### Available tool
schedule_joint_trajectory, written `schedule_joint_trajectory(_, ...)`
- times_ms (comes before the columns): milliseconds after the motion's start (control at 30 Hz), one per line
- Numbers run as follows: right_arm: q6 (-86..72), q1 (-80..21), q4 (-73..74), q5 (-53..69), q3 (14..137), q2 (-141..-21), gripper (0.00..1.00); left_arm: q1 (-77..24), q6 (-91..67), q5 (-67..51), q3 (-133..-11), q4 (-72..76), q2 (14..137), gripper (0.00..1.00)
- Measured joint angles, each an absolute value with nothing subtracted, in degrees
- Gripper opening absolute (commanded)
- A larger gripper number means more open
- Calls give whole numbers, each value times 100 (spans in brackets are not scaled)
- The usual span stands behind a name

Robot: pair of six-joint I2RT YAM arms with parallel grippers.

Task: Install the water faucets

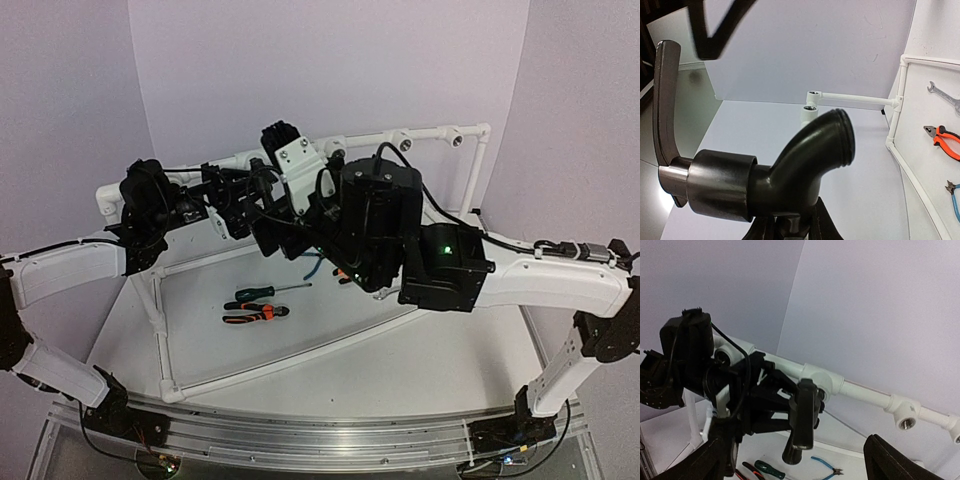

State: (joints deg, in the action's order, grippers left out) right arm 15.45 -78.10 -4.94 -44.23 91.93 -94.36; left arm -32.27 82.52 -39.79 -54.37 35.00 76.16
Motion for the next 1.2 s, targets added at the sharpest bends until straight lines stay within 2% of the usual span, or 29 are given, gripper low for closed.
schedule_joint_trajectory(200,2421,-7979,-375,-5175,10445,-10158,89,-3227,8252,-3981,-5437,3499,7616,0)
schedule_joint_trajectory(367,2652,-7930,-233,-5569,10840,-10613,83,-3227,8253,-3986,-5439,3498,7616,0)
schedule_joint_trajectory(600,2236,-7638,306,-5439,11224,-10919,60,-3227,8270,-3997,-5439,3493,7616,0)
schedule_joint_trajectory(867,1735,-7356,488,-5076,11321,-11026,47,-3227,8273,-4005,-5447,3463,7614,0)
schedule_joint_trajectory(1000,1537,-7302,541,-4941,11321,-11098,28,-3227,8275,-4015,-5477,3415,7615,0)
schedule_joint_trajectory(1100,1327,-7305,528,-4925,11324,-11126,5,-3222,8279,-4017,-5483,3402,7616,0)
schedule_joint_trajectory(1200,1017,-7300,524,-4937,11323,-11126,0,-3219,8276,-3998,-5507,3354,7616,0)
